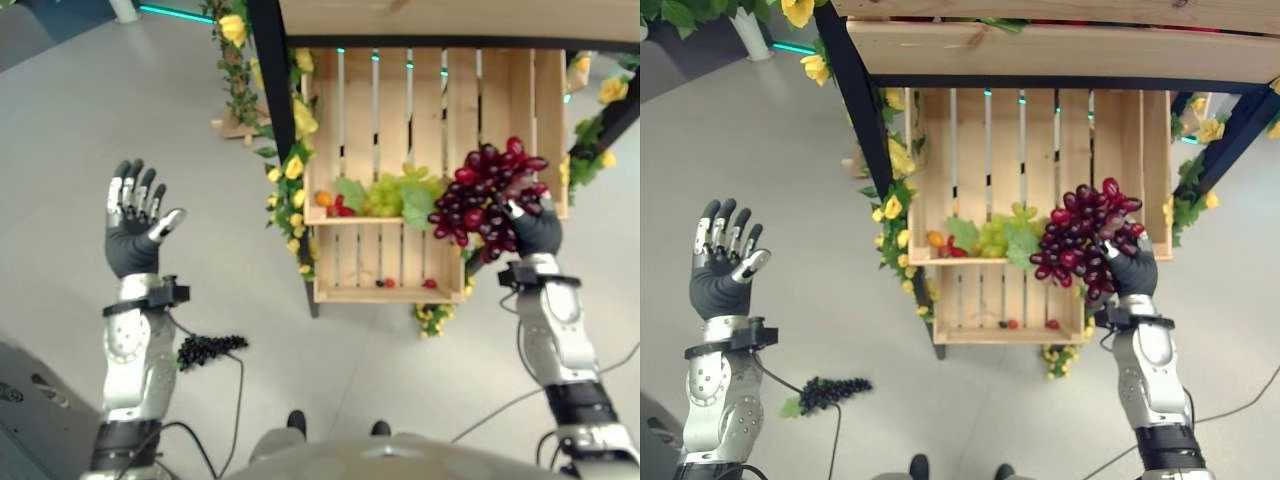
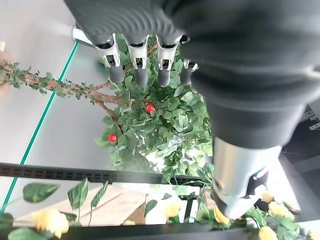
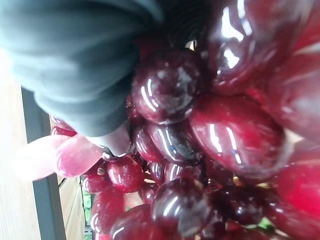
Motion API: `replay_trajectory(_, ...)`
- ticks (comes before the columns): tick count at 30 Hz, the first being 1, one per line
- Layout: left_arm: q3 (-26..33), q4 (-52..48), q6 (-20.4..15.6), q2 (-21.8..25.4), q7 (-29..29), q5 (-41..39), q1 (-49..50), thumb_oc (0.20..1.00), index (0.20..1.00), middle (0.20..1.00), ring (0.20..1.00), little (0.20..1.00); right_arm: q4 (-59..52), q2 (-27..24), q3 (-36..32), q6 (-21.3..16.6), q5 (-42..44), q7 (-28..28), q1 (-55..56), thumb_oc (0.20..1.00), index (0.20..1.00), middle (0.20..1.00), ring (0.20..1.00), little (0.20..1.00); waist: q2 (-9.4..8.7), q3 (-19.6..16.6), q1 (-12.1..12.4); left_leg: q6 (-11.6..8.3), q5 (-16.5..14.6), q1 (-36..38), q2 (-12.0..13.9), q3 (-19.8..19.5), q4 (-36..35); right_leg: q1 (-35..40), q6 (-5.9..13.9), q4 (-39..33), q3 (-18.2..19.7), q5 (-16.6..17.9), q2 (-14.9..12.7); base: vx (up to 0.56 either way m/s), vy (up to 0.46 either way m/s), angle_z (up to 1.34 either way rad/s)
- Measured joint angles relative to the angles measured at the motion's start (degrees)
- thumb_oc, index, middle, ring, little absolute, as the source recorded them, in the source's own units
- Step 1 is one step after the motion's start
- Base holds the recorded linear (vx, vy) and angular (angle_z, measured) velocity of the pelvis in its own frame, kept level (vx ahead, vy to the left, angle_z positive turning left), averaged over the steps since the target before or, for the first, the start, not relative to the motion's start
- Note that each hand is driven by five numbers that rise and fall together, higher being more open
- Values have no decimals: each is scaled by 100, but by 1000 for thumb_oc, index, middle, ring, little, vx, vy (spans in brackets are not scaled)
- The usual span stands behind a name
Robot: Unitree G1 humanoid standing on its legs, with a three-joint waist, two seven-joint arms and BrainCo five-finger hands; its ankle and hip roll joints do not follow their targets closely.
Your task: Pick up the fruits from the basket on one side to the basket on the other side
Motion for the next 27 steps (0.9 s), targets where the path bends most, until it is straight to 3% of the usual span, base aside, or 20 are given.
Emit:
replay_trajectory(15,-415,-7,184,182,-7,-18,-26,1000,1000,1000,1000,1000,1438,-882,1130,76,-191,-687,-2888,200,200,200,200,200,-21,-38,344,-7,5,-21,-27,-78,-3,146,12,-238,-131,92,9,8,-4,3)
replay_trajectory(24,-667,0,224,357,0,-133,-57,1000,1000,1000,1000,1000,2939,-893,1683,242,-60,-961,-4227,200,200,200,200,200,-45,-42,444,-7,5,-92,-23,-80,-5,111,9,-319,-130,128,25,0,0,0)
replay_trajectory(25,-671,-1,225,357,-1,-132,-63,1000,1000,1000,1000,1000,3093,-892,1683,254,4,-1026,-4304,241,241,241,241,241,-47,-40,466,-7,5,-104,-24,-81,-5,108,10,-335,-130,135,29,0,0,0)
replay_trajectory(26,-672,-1,225,357,1,-141,-63,1000,1000,1000,1000,1000,3258,-891,1701,263,40,-1070,-4375,755,755,755,755,755,-49,-39,469,-7,5,-105,-27,-82,-5,109,11,-344,-130,137,31,0,0,0)
replay_trajectory(27,-673,-2,225,359,1,-171,-64,1000,1000,1000,1000,1000,3304,-893,1701,278,45,-1106,-4390,1000,1000,1000,1000,1000,-52,-37,468,-7,5,-105,-27,-83,-6,110,11,-346,-130,137,37,0,0,0)
